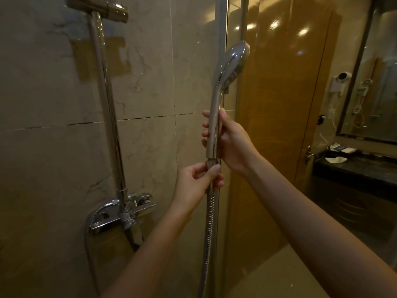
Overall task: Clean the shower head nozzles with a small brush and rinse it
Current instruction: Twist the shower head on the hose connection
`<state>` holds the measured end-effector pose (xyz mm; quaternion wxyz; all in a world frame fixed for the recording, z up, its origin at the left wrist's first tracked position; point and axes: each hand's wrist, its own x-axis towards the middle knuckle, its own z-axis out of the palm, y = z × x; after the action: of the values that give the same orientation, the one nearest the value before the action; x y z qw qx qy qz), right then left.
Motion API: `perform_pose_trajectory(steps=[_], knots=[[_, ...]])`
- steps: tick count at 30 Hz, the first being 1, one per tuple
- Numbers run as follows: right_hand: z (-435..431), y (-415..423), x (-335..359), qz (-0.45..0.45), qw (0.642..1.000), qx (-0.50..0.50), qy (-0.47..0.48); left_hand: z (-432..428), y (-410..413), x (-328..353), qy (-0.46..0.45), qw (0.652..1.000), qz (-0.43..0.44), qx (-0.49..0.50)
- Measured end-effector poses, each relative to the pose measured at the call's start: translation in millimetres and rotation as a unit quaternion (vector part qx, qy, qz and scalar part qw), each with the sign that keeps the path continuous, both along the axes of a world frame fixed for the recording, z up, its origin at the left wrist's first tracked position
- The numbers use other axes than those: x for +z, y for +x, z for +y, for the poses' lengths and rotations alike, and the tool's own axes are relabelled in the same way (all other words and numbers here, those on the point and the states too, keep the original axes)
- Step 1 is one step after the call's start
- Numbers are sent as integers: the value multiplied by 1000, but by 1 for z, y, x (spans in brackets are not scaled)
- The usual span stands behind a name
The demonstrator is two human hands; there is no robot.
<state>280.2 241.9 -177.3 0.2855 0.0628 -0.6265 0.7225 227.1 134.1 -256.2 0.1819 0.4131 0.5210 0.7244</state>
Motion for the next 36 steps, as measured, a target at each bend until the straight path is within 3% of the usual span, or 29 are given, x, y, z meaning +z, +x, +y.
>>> perform_pose_trajectory(steps=[7, 16, 23, 27, 32, 36], knots=[[6, 3, -9, 12, 996, -27, 79, 1, 2, -8, -5, 1000, -5, 16], [5, 3, -3, 2, 1000, -2, 15, 3, 8, -8, -23, 1000, -6, 4], [5, -2, 0, 13, 997, -74, 31, 8, 14, -7, -41, 999, 6, -7], [9, 1, 6, 4, 1000, -9, -29, 9, 16, -5, -36, 999, 1, -22], [12, 7, 10, 5, 1000, -4, 28, 13, 21, -3, -25, 999, -6, -29], [16, 7, 3, 54, 998, -9, 6, 13, 17, -1, -17, 1000, -6, -25]])
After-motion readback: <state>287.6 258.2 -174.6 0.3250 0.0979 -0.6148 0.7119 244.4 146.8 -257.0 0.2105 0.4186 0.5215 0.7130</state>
